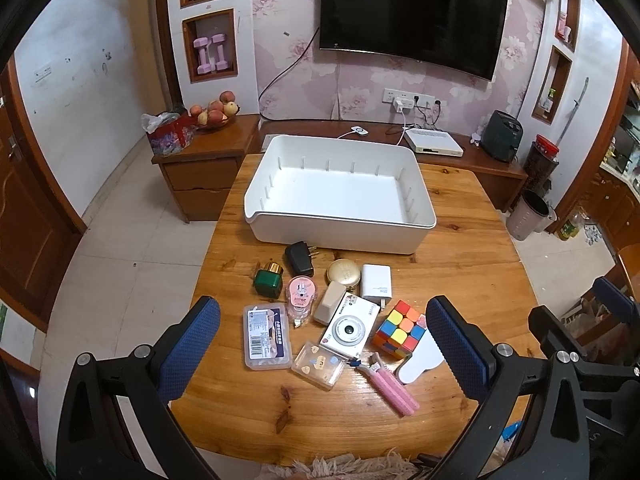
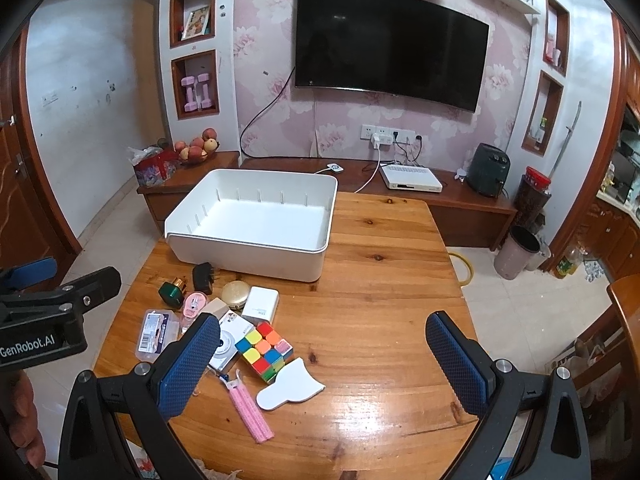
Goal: Organize rigid objects
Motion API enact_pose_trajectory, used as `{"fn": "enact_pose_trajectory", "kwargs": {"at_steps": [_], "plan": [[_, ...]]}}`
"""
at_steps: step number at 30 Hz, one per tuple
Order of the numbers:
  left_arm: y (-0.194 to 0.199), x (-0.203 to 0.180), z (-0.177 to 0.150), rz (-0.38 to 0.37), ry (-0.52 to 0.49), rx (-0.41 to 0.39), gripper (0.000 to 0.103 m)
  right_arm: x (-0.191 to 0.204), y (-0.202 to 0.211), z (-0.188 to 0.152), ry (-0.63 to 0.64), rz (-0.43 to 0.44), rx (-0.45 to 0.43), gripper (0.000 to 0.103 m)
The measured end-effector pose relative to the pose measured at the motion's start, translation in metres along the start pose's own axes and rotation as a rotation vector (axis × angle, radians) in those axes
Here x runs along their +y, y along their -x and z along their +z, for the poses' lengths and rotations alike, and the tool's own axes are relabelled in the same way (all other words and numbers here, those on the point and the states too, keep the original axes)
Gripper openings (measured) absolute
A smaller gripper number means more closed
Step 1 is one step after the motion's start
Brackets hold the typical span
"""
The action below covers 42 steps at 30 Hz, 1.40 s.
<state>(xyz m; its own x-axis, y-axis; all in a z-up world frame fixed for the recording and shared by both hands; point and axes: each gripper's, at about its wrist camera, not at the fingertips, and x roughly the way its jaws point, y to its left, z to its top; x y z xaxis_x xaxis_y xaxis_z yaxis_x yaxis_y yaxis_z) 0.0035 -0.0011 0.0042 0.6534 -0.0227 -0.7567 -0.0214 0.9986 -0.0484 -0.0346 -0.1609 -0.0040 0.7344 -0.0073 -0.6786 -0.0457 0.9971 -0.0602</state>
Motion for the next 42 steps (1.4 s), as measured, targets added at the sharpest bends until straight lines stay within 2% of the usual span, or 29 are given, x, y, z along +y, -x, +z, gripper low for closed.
{"fn": "enact_pose_trajectory", "kwargs": {"at_steps": [11, 18, 23, 32, 38, 42], "plan": [[-0.001, -0.005, 0.004, 0.008, -0.043, -0.001, 0.102, 0.001, 0.003, 0.007, 0.017, 0.006, -0.014, 0.103], [-0.01, 0.0, 0.006, -0.051, -0.03, 0.048, 0.102, 0.001, 0.001, 0.009, 0.026, 0.001, -0.017, 0.103], [-0.01, 0.002, 0.007, -0.043, -0.033, 0.036, 0.102, 0.002, -0.001, 0.012, 0.036, 0.008, -0.022, 0.103], [-0.021, 0.018, 0.006, -0.041, 0.0, 0.063, 0.102, 0.001, -0.007, 0.015, 0.047, 0.01, -0.026, 0.103], [-0.032, 0.022, 0.0, 0.018, -0.056, 0.063, 0.102, 0.001, -0.023, 0.013, 0.055, 0.049, 0.023, 0.103], [-0.052, 0.03, -0.01, 0.048, -0.105, 0.099, 0.102, 0.006, -0.043, 0.009, 0.073, 0.075, 0.071, 0.103]]}}
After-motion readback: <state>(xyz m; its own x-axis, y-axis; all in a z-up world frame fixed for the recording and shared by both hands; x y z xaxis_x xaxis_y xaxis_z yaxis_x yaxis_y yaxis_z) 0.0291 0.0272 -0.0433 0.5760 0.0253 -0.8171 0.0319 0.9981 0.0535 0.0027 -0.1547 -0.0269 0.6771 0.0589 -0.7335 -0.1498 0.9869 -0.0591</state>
